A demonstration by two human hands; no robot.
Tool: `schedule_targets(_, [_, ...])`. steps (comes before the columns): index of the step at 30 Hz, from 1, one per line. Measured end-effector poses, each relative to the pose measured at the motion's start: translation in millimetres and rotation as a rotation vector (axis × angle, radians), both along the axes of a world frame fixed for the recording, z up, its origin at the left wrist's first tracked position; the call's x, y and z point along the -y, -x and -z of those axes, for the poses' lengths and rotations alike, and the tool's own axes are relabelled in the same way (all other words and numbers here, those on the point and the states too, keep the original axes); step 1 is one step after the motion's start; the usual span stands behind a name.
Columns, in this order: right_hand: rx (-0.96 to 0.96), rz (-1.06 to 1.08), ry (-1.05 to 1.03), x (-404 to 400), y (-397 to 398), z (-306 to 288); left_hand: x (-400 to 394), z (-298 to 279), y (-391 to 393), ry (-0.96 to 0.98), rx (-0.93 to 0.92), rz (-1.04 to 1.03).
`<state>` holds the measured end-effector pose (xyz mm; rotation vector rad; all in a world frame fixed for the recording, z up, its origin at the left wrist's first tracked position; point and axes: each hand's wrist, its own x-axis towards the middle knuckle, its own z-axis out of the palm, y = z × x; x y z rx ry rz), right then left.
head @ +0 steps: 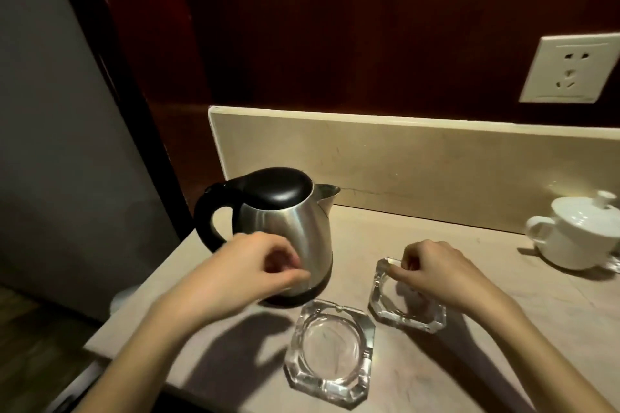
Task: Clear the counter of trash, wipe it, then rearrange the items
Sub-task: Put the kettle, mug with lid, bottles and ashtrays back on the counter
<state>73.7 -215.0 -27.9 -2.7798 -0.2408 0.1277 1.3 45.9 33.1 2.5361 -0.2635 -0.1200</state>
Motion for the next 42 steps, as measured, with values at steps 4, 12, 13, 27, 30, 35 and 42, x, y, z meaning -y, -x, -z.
schedule_targets(4, [0.006, -0.123, -0.122, -31.9, -2.2, -1.7, -74.8, -14.3, 5.0, -0.033, -0.200, -0.114])
schedule_targets(12, [0.027, -0.220, -0.371, -82.4, 1.2, 13.0, -145.7, 21.1, -37.6, 0.258, -0.073, -0.211])
schedule_targets(13, [0.034, -0.217, -0.419, -87.0, 1.6, 15.5, -143.6, 24.3, -41.5, 0.307, -0.054, -0.190])
schedule_targets(27, [0.162, -0.074, -0.651, -100.8, -4.3, 25.1, -135.9, 42.4, -91.6, 0.466, 0.112, -0.065])
schedule_targets(30, [0.215, -0.042, -0.671, -91.6, -11.8, 14.5, -123.0, 35.4, -110.9, 0.493, 0.139, -0.024])
schedule_targets(35, [0.262, 0.030, -0.636, -54.8, -26.5, -1.8, -80.9, 26.7, -142.1, 0.545, 0.184, 0.041])
schedule_targets(42, [0.306, 0.146, -0.564, 14.5, -22.7, -6.2, -4.0, 33.7, -173.6, 0.612, 0.171, 0.150])
